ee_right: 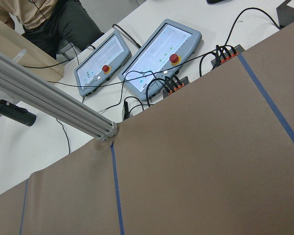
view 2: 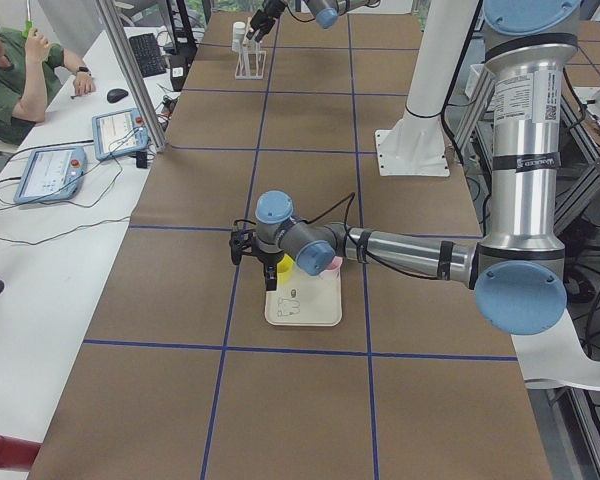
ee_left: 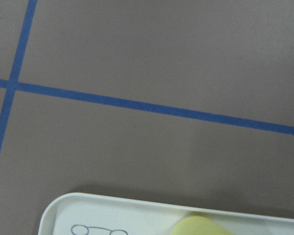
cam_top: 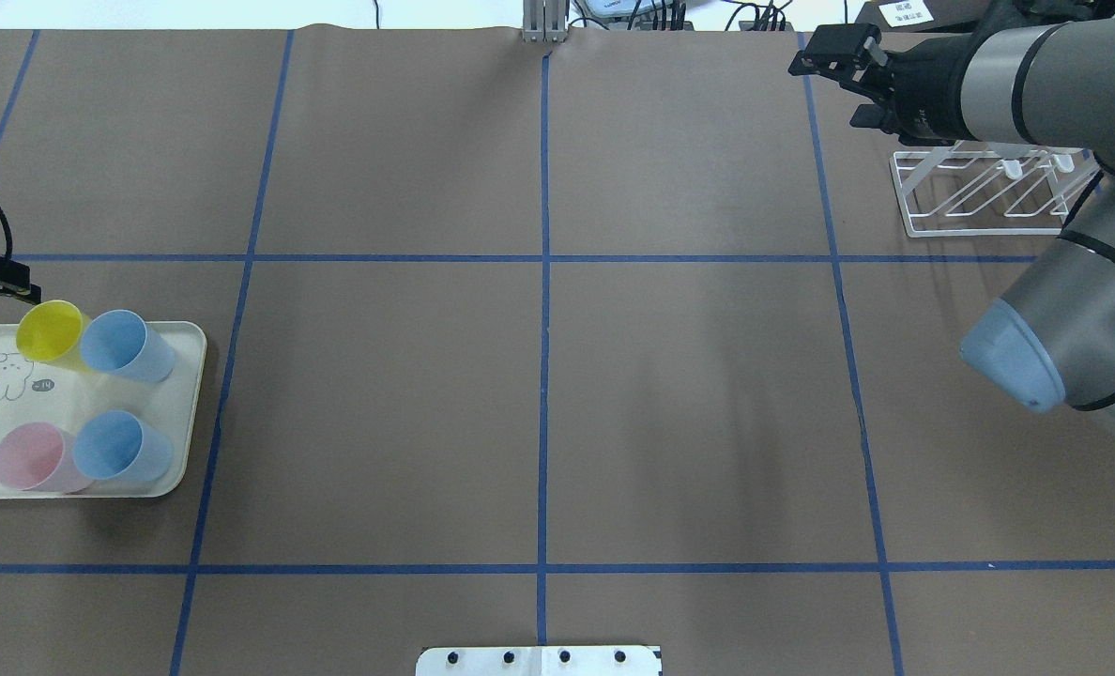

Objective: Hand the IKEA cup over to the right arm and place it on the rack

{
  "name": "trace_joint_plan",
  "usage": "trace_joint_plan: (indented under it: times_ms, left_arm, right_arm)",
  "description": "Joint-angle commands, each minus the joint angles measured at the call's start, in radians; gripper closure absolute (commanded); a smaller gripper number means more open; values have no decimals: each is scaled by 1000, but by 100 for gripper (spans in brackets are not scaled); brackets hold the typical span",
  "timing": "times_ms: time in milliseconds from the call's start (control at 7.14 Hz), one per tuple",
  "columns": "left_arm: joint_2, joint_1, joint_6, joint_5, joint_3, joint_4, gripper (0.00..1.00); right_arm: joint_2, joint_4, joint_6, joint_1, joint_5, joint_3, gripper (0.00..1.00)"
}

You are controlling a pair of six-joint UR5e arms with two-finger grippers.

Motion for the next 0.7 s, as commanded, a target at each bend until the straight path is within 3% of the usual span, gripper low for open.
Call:
trace_joint_plan:
  times_ms: [0,140,280,420,561]
  left_arm:
    - [6,48,-13,4,3,-10,1]
    - [12,54,-11,4,4,-8,31]
    - [20,54,-7,1,-5,-8,86]
    - [20,54,-7,-2,0,-8,100]
    - [26,54,-8,-9,3,-4,100]
  right_arm:
    - [-1,0,1,-2,-1,0,0]
    - [0,0,-1,-2,-1,-1,0]
    - [0,0,1,-2,-1,0,0]
    - [0,0,1,-2,-1,0,0]
    - [0,0,1,-2,1,2,0]
